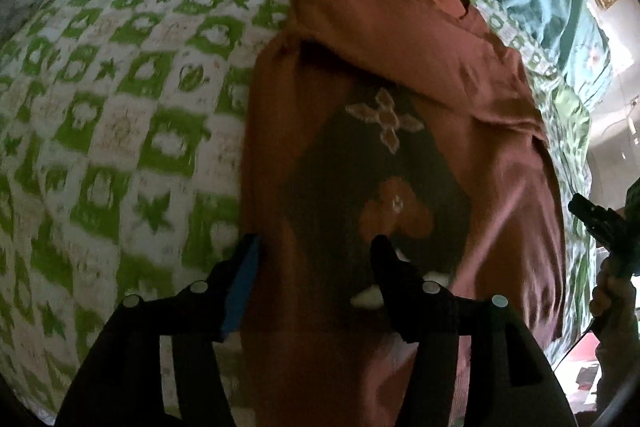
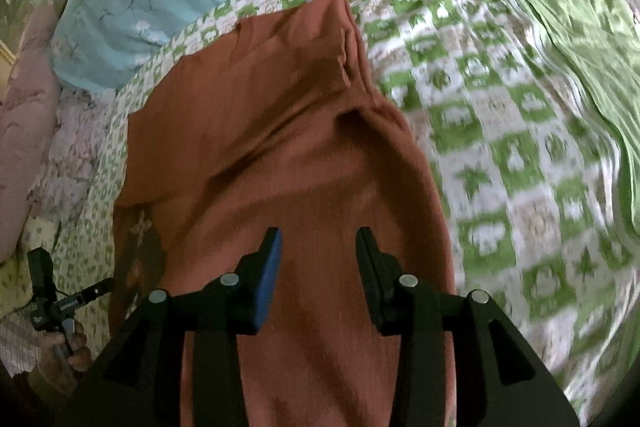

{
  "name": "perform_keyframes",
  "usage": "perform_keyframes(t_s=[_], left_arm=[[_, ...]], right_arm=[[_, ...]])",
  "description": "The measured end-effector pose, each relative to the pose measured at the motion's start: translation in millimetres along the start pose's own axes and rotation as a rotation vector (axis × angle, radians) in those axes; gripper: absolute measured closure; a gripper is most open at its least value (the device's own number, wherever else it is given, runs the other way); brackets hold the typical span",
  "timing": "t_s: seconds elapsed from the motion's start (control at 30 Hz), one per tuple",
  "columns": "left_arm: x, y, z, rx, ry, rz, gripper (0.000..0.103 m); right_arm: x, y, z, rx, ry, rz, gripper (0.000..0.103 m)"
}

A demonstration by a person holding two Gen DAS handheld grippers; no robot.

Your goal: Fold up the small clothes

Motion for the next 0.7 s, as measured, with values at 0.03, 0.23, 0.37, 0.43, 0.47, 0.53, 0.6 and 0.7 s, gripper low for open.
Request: perform_keyframes(t_s=[0.03,0.23,0.37,0.43,0.47,0.53,0.6,0.7], left_arm=[[4,-5,3,0.007,0.0,0.003,0.043],[24,-43,18,0.09,-0.01,0.04,0.038],[33,-73,22,0.116,-0.034,0.089,0.034],[35,-88,19,0.12,-0.065,0.115,0.033],[34,-92,17,0.116,-0.069,0.119,0.033],[34,-96,13,0.106,-0.085,0.12,0.035],[34,-95,11,0.104,-0.111,0.114,0.041],[29,-99,5,0.115,-0.161,0.124,0.05]], right_arm=[[3,-6,0,0.005,0.002,0.008,0.061],[23,-33,-5,0.016,0.016,0.019,0.056],[43,-49,-21,-0.017,0.006,0.011,0.054],[55,-56,-31,-0.029,-0.012,0.006,0.054],[60,-60,-36,-0.033,-0.021,0.006,0.053],[68,-68,-47,-0.045,-0.038,0.012,0.053],[74,-78,-60,-0.066,-0.055,0.032,0.053],[77,-97,-72,-0.11,-0.046,0.081,0.053]])
Point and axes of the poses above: each gripper's, at about its wrist camera, not at the fingertips, and x roughly against the way its jaws point, z to its left, y to its top, the point moved 5 cm from there along -x, roughly the way its jaws point, and after that the axes turned 11 degrees about -z, right-handed, at the moved point
